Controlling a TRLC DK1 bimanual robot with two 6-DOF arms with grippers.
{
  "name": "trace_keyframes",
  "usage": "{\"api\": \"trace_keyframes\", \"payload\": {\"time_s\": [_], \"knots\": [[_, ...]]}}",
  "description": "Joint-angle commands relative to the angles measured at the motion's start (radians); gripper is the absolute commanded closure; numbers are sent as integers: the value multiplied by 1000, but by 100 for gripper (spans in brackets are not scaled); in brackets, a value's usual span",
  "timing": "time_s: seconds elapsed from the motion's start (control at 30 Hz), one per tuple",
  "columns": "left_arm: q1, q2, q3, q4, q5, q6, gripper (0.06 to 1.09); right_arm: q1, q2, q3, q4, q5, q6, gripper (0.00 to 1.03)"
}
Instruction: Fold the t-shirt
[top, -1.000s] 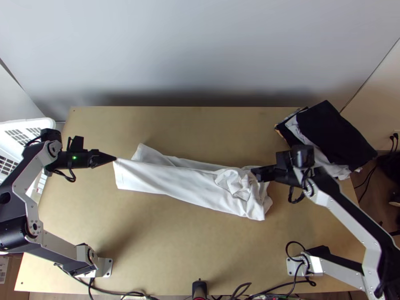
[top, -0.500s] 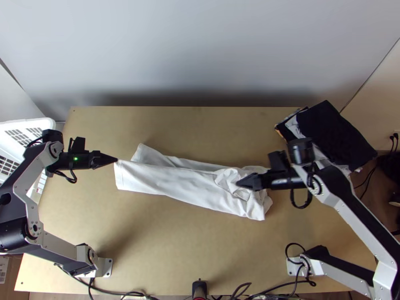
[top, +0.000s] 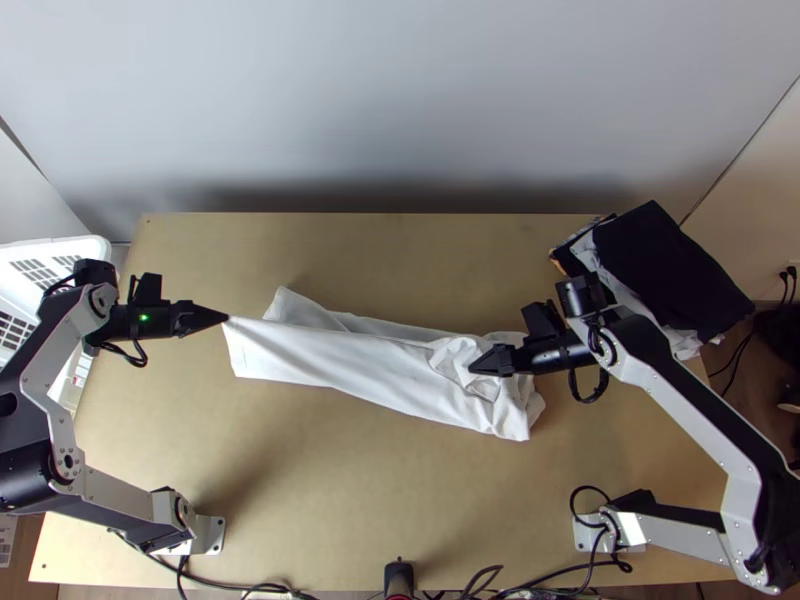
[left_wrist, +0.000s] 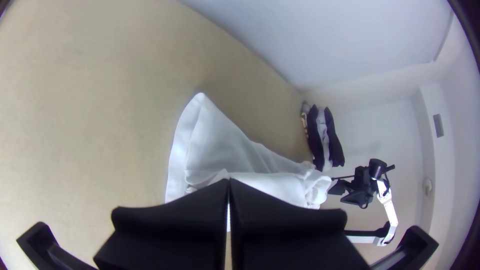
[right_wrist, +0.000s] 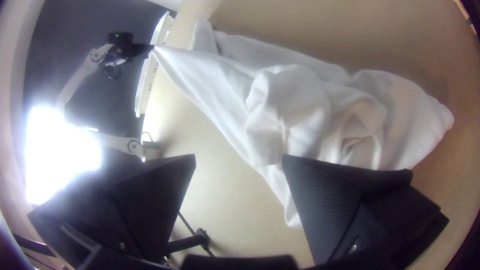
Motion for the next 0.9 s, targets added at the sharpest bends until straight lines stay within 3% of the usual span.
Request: {"api": "trace_keyframes", "payload": {"time_s": [0.0, 0.43, 0.47, 0.5, 0.57, 0.7, 0.87], "knots": [[11, -2, 7, 0, 1, 4, 105, -40, 61, 0, 6, 4, -47, 22], [11, -2, 13, -6, 1, -4, 105, 19, 163, -2, 136, 17, 2, 24], [11, -2, 13, -9, 3, -4, 105, 22, 168, -2, 155, 23, 19, 32], [12, -3, 11, -11, 3, -6, 105, 22, 171, -5, 185, 30, 42, 49], [12, -6, 10, -12, 4, -4, 105, 22, 168, -20, 271, 61, 102, 100], [21, -20, 10, -22, 9, 0, 105, 16, 127, -16, 251, 73, 135, 100], [24, -41, -1, -34, 23, 2, 105, 6, -148, -66, 273, 75, 128, 100]]}}
